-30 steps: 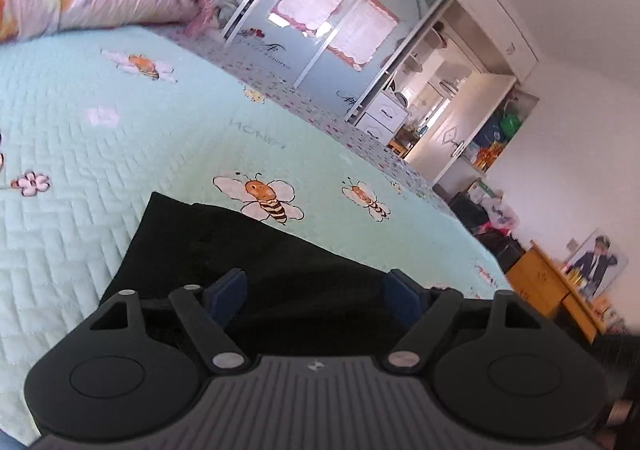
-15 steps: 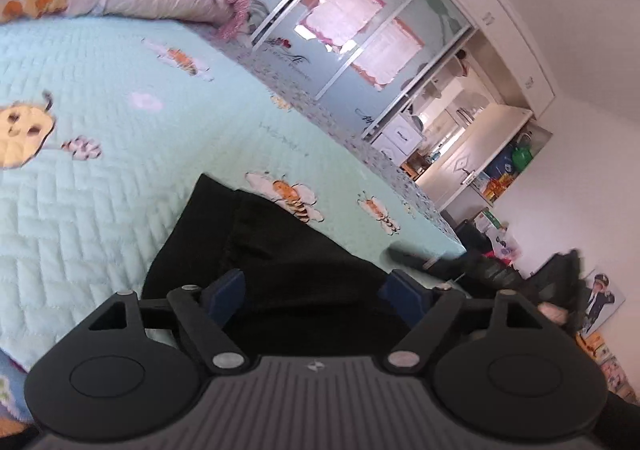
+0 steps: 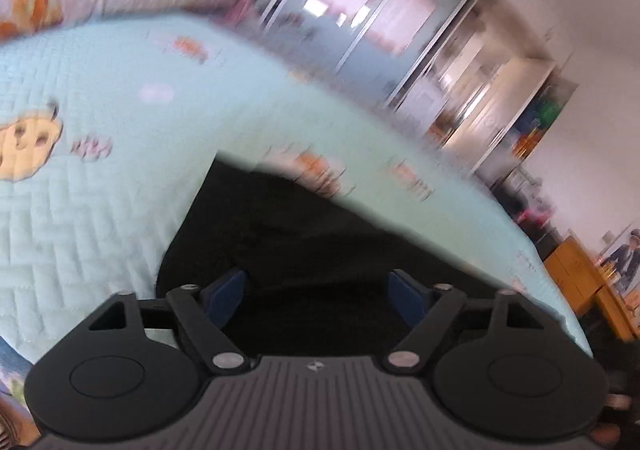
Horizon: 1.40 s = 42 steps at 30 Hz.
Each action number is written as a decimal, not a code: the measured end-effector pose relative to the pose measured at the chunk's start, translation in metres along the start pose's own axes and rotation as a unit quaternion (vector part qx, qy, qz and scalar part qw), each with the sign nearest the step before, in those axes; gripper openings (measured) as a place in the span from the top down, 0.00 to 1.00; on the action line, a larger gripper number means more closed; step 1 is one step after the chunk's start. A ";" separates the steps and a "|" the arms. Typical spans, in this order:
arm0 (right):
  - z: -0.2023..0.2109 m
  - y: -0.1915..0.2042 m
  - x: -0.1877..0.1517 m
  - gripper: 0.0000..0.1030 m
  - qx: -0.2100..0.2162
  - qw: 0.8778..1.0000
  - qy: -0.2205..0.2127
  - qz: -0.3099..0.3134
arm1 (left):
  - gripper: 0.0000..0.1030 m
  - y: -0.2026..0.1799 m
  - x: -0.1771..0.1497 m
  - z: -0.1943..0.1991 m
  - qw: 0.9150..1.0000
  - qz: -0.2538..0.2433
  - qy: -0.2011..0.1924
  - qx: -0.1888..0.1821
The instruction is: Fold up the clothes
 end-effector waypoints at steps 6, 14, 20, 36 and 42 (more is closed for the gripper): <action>0.036 0.017 -0.004 0.19 -0.021 0.999 -0.023 0.036 | 0.21 -0.026 0.003 0.016 1.000 0.000 -0.005 -0.013; 0.054 0.013 0.021 0.18 -0.083 0.992 -0.068 0.063 | 0.16 -0.106 -0.026 -0.007 0.988 -0.135 0.060 0.041; 0.062 -0.024 0.049 0.17 -0.199 0.972 -0.065 0.103 | 0.16 -0.142 -0.046 -0.038 0.976 -0.189 0.086 0.064; 0.091 -0.050 0.026 0.17 -0.259 0.950 -0.094 0.147 | 0.15 -0.169 -0.067 -0.029 0.953 -0.276 0.088 0.089; 0.091 -0.046 0.024 0.17 -0.253 0.951 -0.089 0.153 | 0.15 -0.182 -0.064 -0.029 0.949 -0.292 0.077 0.087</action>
Point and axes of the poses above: each gripper's, at about its wrist camera, not at the fingertips, and z roughly against the way its jaws point, y to its left, x to its top, the point moved 5 cm from there along -z, roughly the way its jaws point, and after that the axes turned 15 degrees about x, right-handed, at the moved point
